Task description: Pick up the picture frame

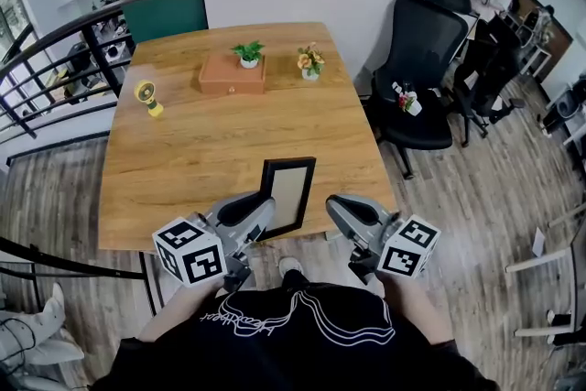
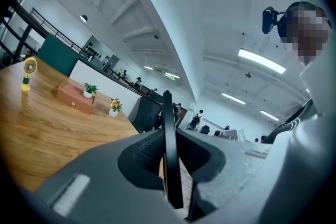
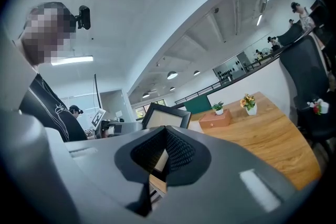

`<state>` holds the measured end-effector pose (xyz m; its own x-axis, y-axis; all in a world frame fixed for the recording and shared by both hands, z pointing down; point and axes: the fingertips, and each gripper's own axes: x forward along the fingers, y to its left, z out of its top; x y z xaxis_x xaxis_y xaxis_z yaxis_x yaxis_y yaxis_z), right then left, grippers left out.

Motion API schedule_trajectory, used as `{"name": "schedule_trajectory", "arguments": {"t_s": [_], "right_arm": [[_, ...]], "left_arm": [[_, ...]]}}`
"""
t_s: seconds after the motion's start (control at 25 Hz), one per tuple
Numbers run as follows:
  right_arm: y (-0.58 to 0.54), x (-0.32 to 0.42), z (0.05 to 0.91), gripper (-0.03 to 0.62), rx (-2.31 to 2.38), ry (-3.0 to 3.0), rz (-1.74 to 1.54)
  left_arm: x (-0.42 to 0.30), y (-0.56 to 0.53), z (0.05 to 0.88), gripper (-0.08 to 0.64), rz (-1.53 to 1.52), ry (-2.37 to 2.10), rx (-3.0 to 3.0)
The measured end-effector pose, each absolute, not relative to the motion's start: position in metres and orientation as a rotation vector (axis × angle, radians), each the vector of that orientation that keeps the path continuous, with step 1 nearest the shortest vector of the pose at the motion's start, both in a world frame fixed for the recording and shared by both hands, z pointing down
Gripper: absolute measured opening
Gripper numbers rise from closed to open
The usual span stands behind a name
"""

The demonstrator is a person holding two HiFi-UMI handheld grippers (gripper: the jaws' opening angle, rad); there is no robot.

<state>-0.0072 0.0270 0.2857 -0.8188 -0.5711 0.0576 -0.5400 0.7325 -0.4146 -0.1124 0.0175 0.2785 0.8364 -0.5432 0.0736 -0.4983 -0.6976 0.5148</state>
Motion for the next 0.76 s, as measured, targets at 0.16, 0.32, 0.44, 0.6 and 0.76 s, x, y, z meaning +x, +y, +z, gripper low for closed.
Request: {"name": "schedule_trajectory", "arguments": {"t_s": [0.16,0.32,0.44,0.6,0.76], "right_arm": [[0.033,-0.013,0.287,0.023,-0.906,2.861,-0.664],[0.036,-0.021,0.287,0.023,-0.881,2.877,-0.662],[0.038,-0.024,0.288,0.023,-0.870,2.883,-0.668],[0.038,-0.027,0.289,0.023,-0.856,2.885,-0.676],[0.037,-0.030,0.291,0.023,-0.844,2.890,-0.681]], "left_arm": [[-0.122,0.026,0.278,0.078,-0.124,-0.786,2.472],[-0.130,0.030,0.279,0.078,-0.138,-0.805,2.454],[-0.132,0.034,0.280,0.078,-0.144,-0.812,2.448],[-0.135,0.036,0.280,0.078,-0.143,-0.823,2.445],[-0.138,0.036,0.281,0.078,-0.145,-0.836,2.438]]}}
